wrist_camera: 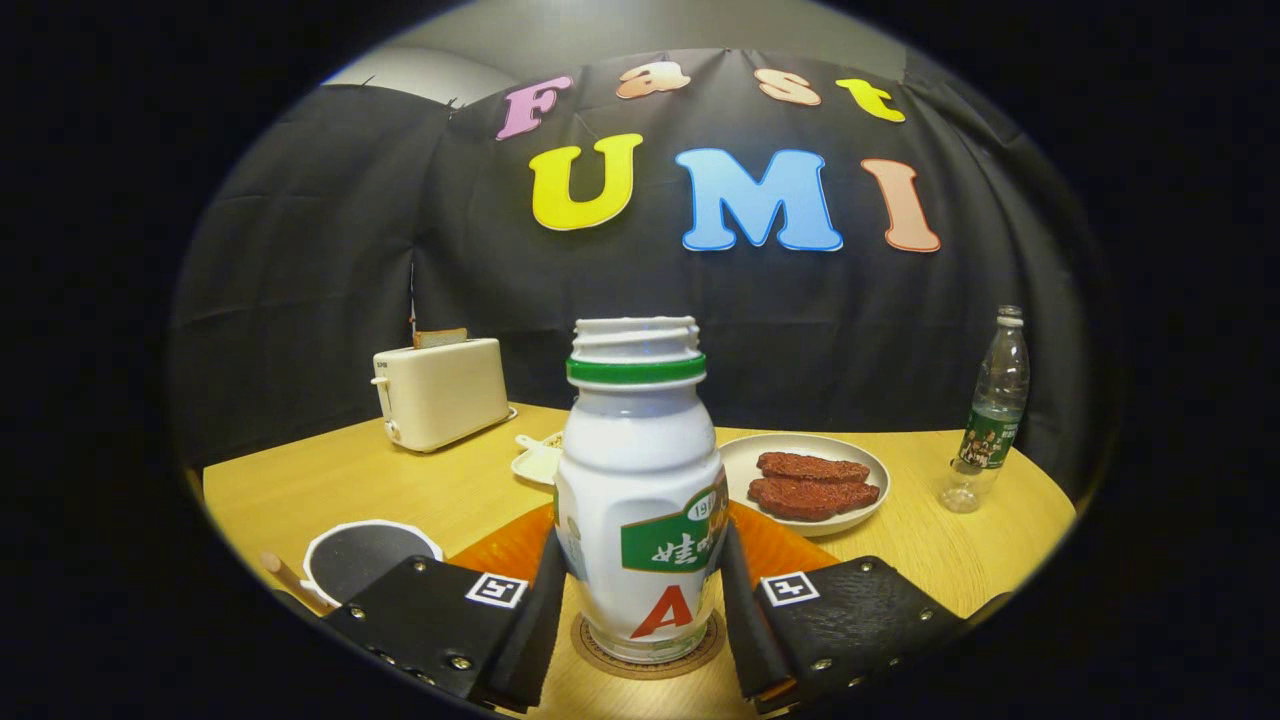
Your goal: Take the bottle from table, then pour the juice into the cup, finally place the bottle on the coaster
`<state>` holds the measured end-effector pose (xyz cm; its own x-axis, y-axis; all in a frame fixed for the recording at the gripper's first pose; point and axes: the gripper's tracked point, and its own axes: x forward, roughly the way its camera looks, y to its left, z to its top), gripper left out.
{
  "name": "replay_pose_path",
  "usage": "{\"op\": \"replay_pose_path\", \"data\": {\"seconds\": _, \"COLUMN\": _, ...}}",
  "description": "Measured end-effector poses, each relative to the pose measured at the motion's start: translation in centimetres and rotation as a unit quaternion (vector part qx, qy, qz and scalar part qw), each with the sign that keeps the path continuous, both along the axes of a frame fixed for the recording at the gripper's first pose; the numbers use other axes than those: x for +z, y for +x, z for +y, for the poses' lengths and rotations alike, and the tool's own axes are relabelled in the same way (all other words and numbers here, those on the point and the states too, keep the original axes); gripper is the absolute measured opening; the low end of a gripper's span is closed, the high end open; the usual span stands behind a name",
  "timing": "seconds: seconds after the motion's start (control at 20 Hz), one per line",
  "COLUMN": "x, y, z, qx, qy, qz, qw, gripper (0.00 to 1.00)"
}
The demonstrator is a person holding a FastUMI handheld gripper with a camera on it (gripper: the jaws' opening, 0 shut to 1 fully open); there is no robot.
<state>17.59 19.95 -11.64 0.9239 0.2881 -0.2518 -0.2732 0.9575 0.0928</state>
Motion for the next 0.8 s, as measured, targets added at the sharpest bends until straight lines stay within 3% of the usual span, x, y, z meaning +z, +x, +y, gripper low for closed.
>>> {"op": "replay_pose_path", "data": {"seconds": 0.35, "x": 0.5, "y": -0.1, "z": 0.3, "qx": -0.001, "qy": -0.005, "qz": -0.007, "qw": 1.000, "gripper": 0.81}}
{"op": "replay_pose_path", "data": {"seconds": 0.5, "x": 2.0, "y": -0.2, "z": 0.1, "qx": -0.009, "qy": 0.005, "qz": -0.028, "qw": 1.000, "gripper": 0.97}}
{"op": "replay_pose_path", "data": {"seconds": 0.8, "x": 7.6, "y": -1.7, "z": -0.8, "qx": -0.026, "qy": 0.007, "qz": -0.093, "qw": 0.995, "gripper": 0.98}}
